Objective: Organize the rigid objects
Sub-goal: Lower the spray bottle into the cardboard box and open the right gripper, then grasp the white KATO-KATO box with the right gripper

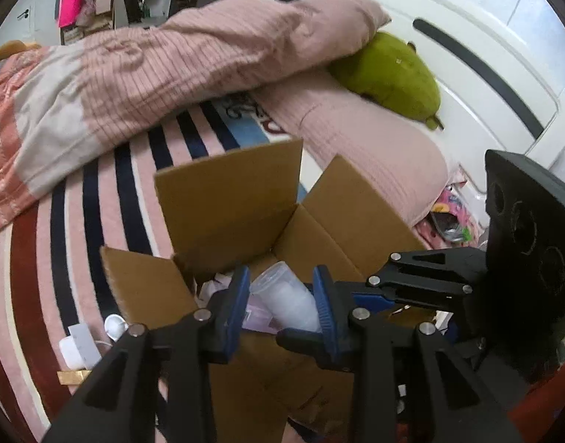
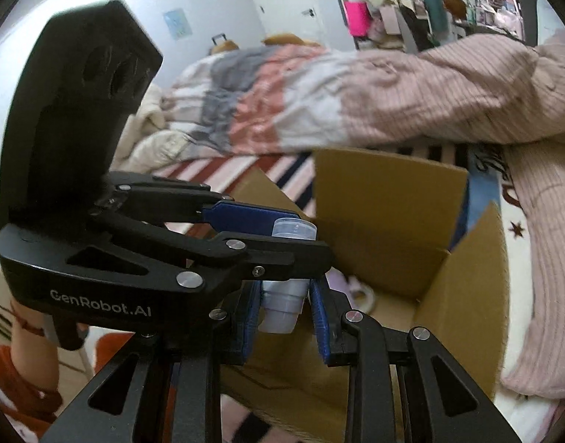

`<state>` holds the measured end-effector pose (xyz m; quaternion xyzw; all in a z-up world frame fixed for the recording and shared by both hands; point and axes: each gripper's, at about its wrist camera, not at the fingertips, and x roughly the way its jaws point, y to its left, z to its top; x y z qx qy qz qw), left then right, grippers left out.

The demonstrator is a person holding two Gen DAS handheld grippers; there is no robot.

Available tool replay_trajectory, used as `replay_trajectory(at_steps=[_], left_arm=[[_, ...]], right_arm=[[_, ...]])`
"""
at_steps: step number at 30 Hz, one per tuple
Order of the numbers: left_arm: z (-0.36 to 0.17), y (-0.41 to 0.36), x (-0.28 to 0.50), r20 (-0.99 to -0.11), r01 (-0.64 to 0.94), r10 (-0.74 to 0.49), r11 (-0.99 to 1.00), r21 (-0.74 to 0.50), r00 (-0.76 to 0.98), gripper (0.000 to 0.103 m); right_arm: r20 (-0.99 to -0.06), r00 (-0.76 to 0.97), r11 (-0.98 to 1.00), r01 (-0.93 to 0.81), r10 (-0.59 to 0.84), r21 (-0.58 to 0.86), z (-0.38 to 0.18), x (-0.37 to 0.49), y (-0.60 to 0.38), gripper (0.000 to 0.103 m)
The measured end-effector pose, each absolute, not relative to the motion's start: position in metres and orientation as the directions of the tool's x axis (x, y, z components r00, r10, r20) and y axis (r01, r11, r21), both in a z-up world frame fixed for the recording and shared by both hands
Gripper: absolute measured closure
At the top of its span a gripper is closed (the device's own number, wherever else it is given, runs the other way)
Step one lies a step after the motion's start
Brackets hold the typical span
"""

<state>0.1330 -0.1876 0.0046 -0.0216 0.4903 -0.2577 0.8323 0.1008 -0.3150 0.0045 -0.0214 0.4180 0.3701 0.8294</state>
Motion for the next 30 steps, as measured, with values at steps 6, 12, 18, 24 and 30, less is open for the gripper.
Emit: replay_trajectory(at_steps=[6, 12, 18, 24, 30], left_arm=[[0.017, -0.170, 0.114, -0.786, 0.382, -0.422, 0.888, -0.258, 0.451, 0.037], [0.046, -0.107, 0.077, -0.727, 0.268, -0.350, 0.935, -0.232, 0.591, 0.031], [0.041, -0.021, 0.034, -0.704, 0.060, -0.169, 0.982, -0.178, 0.690, 0.029], [0.006, 0.051, -0.003, -0.730, -0.102, -0.024, 0.987, -0.128, 0.683, 0.028], [-0.039, 0.095, -0.025, -0.753, -0.195, -0.015, 0.962, -0.189, 0.658, 0.028]], right_arm=[[-0.731, 0.370, 0.749, -0.599, 0.573, 0.284, 0.001, 0.101, -0.318, 0.066], [-0.674, 0.415, 0.716, -0.654, 0.611, 0.247, 0.024, 0.082, -0.300, 0.064], [-0.609, 0.325, 0.561, -0.790, 0.724, 0.246, 0.040, 0.047, -0.235, 0.064], [-0.654, 0.198, 0.461, -0.850, 0.730, 0.257, 0.007, 0.021, -0.154, 0.051], [-0.754, 0.240, 0.484, -0.868, 0.612, 0.116, -0.060, 0.028, -0.100, 0.051]])
